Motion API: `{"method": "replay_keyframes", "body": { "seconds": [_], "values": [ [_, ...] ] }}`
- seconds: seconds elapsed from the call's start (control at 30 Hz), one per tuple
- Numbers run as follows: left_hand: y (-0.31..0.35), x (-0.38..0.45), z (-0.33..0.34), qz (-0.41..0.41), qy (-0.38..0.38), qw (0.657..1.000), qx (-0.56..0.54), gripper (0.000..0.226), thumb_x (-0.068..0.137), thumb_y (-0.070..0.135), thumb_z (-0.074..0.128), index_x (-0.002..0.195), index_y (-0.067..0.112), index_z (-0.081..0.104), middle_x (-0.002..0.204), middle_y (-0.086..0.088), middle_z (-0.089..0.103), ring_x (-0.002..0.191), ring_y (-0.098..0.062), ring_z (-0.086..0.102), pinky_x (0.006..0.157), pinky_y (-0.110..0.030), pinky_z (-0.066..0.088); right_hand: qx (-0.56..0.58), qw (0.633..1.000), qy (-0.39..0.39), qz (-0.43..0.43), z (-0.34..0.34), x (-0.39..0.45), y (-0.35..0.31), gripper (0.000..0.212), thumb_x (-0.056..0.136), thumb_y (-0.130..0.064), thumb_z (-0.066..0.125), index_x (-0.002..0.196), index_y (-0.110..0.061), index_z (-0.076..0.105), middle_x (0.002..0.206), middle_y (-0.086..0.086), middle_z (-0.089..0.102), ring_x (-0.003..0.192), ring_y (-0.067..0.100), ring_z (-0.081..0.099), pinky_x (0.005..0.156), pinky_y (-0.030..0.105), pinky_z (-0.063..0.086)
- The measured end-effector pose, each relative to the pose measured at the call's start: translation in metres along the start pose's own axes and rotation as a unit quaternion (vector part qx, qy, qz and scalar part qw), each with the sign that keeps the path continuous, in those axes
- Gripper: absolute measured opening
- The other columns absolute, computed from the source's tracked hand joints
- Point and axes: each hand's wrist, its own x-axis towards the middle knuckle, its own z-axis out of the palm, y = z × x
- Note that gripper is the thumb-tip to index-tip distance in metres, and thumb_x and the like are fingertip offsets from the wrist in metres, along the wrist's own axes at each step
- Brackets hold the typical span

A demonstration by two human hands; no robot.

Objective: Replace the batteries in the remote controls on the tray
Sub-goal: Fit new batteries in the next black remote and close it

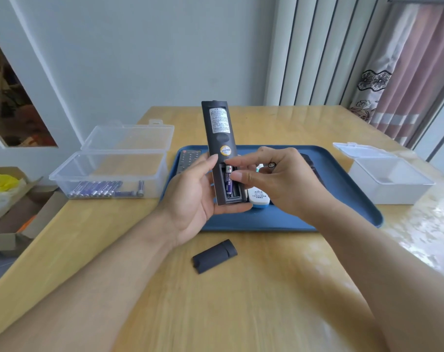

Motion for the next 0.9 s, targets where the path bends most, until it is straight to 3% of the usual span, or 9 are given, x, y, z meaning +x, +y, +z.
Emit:
{"method": "replay_keyframes", "body": {
  "seconds": [0.07, 0.17, 0.23, 0.3, 0.43, 0.57, 0.63, 0.77, 0.9],
  "values": [
    [-0.001, 0.0, 0.0, 0.007, 0.004, 1.0, 0.012, 0.035, 0.109, 0.031, 0.037, 0.132, 0.013, 0.056, 0.126, -0.013, 0.071, 0.106, -0.032, 0.072, 0.077, -0.051, 0.061, -0.005, 1.0, 0.005, 0.008, -0.001, 0.001, 0.001, 0.021, 0.074, -0.031, 0.085, 0.094, -0.032, 0.081, 0.092, 0.016, 0.067, 0.068, 0.053, 0.056, 0.07, 0.06, 0.055],
    [-0.002, 0.001, 0.002, 0.012, 0.015, 0.999, 0.035, 0.029, 0.107, 0.03, 0.043, 0.128, 0.018, 0.06, 0.124, -0.01, 0.072, 0.105, -0.03, 0.073, 0.076, -0.05, 0.061, -0.024, 1.0, 0.013, 0.015, -0.004, -0.001, 0.001, 0.018, 0.075, -0.022, 0.087, 0.091, -0.026, 0.08, 0.077, 0.0, 0.061, 0.056, 0.025, 0.042, 0.059, 0.034, 0.043],
    [-0.004, 0.001, 0.003, 0.015, 0.025, 0.998, 0.048, 0.026, 0.105, 0.028, 0.048, 0.127, 0.02, 0.06, 0.126, -0.011, 0.071, 0.102, -0.031, 0.073, 0.075, -0.05, 0.061, -0.038, 0.999, 0.008, 0.015, -0.005, -0.001, -0.001, 0.019, 0.073, -0.019, 0.089, 0.089, -0.02, 0.078, 0.073, -0.001, 0.058, 0.05, 0.005, 0.044, 0.056, 0.018, 0.039],
    [-0.005, 0.001, 0.003, 0.018, 0.036, 0.998, 0.055, 0.026, 0.104, 0.022, 0.051, 0.129, 0.02, 0.058, 0.127, -0.013, 0.07, 0.098, -0.03, 0.073, 0.072, -0.049, 0.061, -0.049, 0.999, 0.008, 0.018, -0.005, -0.001, -0.002, 0.023, 0.072, -0.016, 0.089, 0.088, -0.014, 0.072, 0.068, 0.0, 0.053, 0.048, -0.002, 0.052, 0.054, 0.009, 0.038],
    [-0.006, 0.003, 0.002, 0.022, 0.041, 0.998, 0.053, 0.024, 0.104, 0.013, 0.048, 0.125, 0.019, 0.058, 0.131, -0.018, 0.066, 0.1, -0.033, 0.07, 0.069, -0.048, 0.06, -0.09, 0.995, 0.02, 0.033, -0.006, 0.001, 0.002, 0.032, 0.07, -0.029, 0.091, 0.083, -0.016, 0.065, 0.054, -0.008, 0.044, 0.046, 0.003, 0.038, 0.049, 0.013, 0.032],
    [-0.004, 0.004, 0.001, 0.025, 0.06, 0.998, 0.016, 0.028, 0.104, 0.011, 0.043, 0.126, 0.019, 0.057, 0.122, -0.015, 0.071, 0.099, -0.031, 0.073, 0.067, -0.047, 0.06, -0.013, 0.992, 0.021, 0.124, -0.013, 0.003, 0.001, 0.024, 0.084, -0.038, 0.079, 0.093, -0.019, 0.069, 0.06, -0.011, 0.052, 0.057, 0.015, 0.039, 0.051, 0.023, 0.027],
    [-0.003, 0.005, -0.001, 0.031, 0.071, 0.997, -0.007, 0.027, 0.104, 0.01, 0.042, 0.125, 0.02, 0.057, 0.121, -0.012, 0.073, 0.098, -0.03, 0.073, 0.067, -0.048, 0.061, 0.058, 0.984, 0.031, 0.163, -0.015, 0.006, 0.0, 0.008, 0.095, -0.028, 0.067, 0.096, -0.021, 0.071, 0.07, -0.007, 0.059, 0.059, 0.014, 0.035, 0.055, 0.025, 0.028],
    [-0.001, 0.007, -0.002, 0.041, 0.091, 0.994, -0.033, 0.03, 0.105, 0.007, 0.04, 0.125, 0.022, 0.055, 0.119, -0.01, 0.074, 0.095, -0.028, 0.074, 0.062, -0.044, 0.061, 0.172, 0.964, 0.04, 0.199, -0.018, 0.007, -0.004, 0.028, 0.091, 0.0, 0.053, 0.107, -0.012, 0.072, 0.086, 0.008, 0.064, 0.067, 0.015, 0.041, 0.063, 0.027, 0.031],
    [-0.002, 0.007, -0.003, 0.048, 0.099, 0.993, -0.045, 0.029, 0.106, 0.005, 0.039, 0.128, 0.017, 0.053, 0.126, -0.015, 0.07, 0.101, -0.034, 0.073, 0.061, -0.044, 0.06, 0.208, 0.962, 0.003, 0.177, -0.018, 0.004, -0.008, 0.03, 0.101, -0.001, 0.05, 0.129, -0.009, 0.056, 0.102, 0.009, 0.076, 0.069, 0.015, 0.048, 0.072, 0.031, 0.036]
  ]
}}
